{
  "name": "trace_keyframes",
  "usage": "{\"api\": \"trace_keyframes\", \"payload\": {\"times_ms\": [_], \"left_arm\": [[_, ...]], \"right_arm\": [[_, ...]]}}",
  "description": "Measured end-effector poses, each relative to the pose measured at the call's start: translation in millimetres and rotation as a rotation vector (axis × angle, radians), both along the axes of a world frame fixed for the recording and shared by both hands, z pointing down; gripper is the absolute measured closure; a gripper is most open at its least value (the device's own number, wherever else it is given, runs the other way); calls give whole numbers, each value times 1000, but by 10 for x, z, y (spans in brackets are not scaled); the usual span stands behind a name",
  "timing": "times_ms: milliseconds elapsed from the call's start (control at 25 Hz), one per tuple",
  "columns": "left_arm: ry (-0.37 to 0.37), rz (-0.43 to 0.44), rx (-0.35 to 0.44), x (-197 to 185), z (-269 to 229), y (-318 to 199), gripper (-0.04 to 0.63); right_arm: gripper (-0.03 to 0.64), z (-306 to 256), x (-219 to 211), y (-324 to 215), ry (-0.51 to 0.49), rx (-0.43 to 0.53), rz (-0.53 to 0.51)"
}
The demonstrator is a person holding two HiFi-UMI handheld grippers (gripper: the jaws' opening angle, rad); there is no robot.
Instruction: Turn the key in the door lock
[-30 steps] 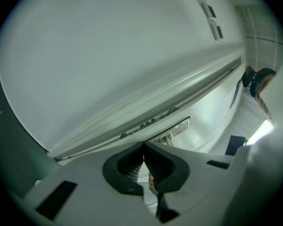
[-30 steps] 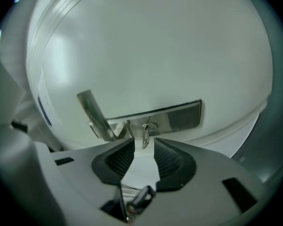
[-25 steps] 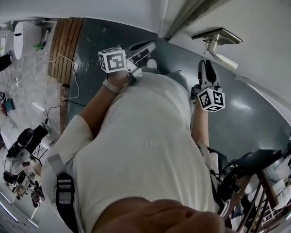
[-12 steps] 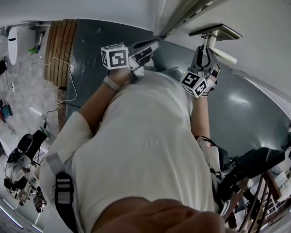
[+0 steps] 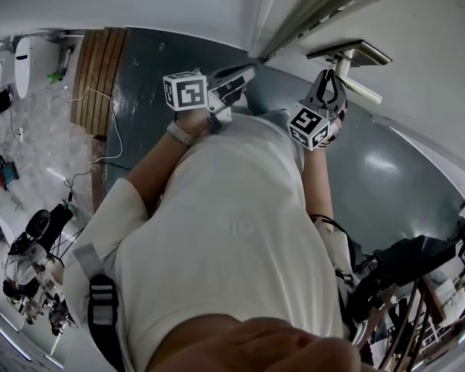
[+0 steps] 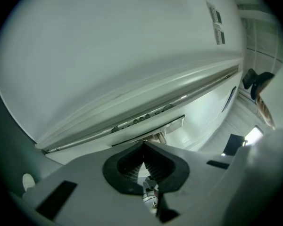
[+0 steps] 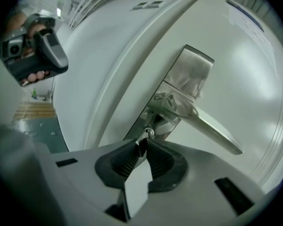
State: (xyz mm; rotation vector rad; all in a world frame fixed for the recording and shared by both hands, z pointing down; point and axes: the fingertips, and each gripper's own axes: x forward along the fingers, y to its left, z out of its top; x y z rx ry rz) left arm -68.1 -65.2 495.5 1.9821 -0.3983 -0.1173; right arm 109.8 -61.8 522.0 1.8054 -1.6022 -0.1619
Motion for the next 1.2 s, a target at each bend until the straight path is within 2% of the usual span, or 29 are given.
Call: {"api": "trace_keyframes", "payload": {"times_ms": [80, 240, 400, 560, 720, 920, 1200], "left_arm": [[-2, -1, -10, 17, 22, -2, 589], [6, -1, -21, 28, 18, 9, 589], [-13, -9, -20, -20, 86, -11, 589], [-1, -3, -31, -12, 46, 0, 589], [32, 11, -63, 24, 10, 57, 589], [2, -16, -40, -39, 54, -7, 589], [10, -22, -49, -57, 43, -2, 589]], "right_arm": [[552, -12, 30, -17, -101, 8, 14], [561, -7, 50, -26, -413, 36, 57], [563, 20, 61, -13, -582, 51, 79], [566, 14, 61, -13, -869, 90, 120], [568, 7, 65, -2, -1049, 116, 149], [568, -1, 74, 8, -1259, 149, 177], [566, -21, 42, 16, -1604, 184, 216]]}}
